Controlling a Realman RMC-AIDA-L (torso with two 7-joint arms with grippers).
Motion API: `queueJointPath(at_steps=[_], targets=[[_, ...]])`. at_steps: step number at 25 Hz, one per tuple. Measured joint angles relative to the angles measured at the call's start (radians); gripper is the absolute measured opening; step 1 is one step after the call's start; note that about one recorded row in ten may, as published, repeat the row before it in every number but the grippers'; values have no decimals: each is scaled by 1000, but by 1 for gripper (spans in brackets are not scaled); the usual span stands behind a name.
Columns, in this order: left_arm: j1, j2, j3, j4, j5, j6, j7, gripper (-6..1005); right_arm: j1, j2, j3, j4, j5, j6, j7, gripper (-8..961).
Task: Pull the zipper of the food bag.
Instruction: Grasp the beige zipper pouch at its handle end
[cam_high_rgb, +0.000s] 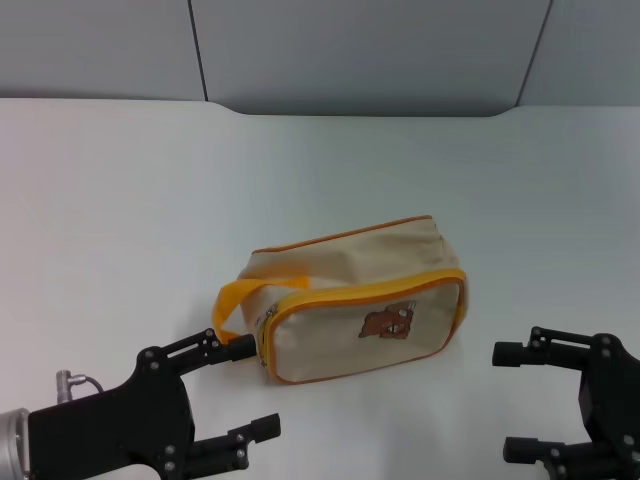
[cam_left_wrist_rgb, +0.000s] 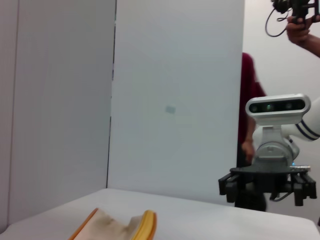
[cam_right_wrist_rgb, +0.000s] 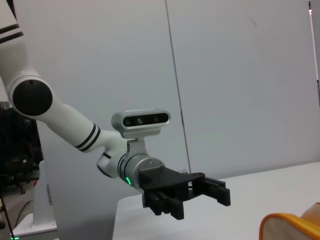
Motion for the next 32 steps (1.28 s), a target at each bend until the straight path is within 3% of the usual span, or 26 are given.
queueJointPath(at_steps=[10, 13, 14, 15, 16, 17, 19, 32], targets=[[47, -45, -48, -46, -14, -116, 110, 767, 2, 6, -2, -1, 4, 33, -3, 838], [11, -47, -48, -180, -75, -168, 218, 764, 4, 7, -2, 1, 4, 34, -3, 838], [-21, -47, -48, -279, -137, -192, 317, 764, 6, 7, -1, 2, 3, 36, -3, 838], [-21, -47, -48, -279, -137, -192, 317, 763, 6, 7, -1, 2, 3, 36, -3, 838], [-53, -48, -48, -380, -210, -204, 420, 762, 6, 7, -1, 3, 3, 36, -3, 838], [-53, -48, -48, -380, -210, -204, 420, 762, 7, 7, -2, 3, 3, 37, -3, 838], [-93, -48, -53, -489, -297, -214, 513, 760, 9, 7, -3, 4, 2, 37, -3, 838], [-166, -48, -98, -631, -294, -243, 605, 750, 3, 9, 4, 6, 4, 37, -3, 838]])
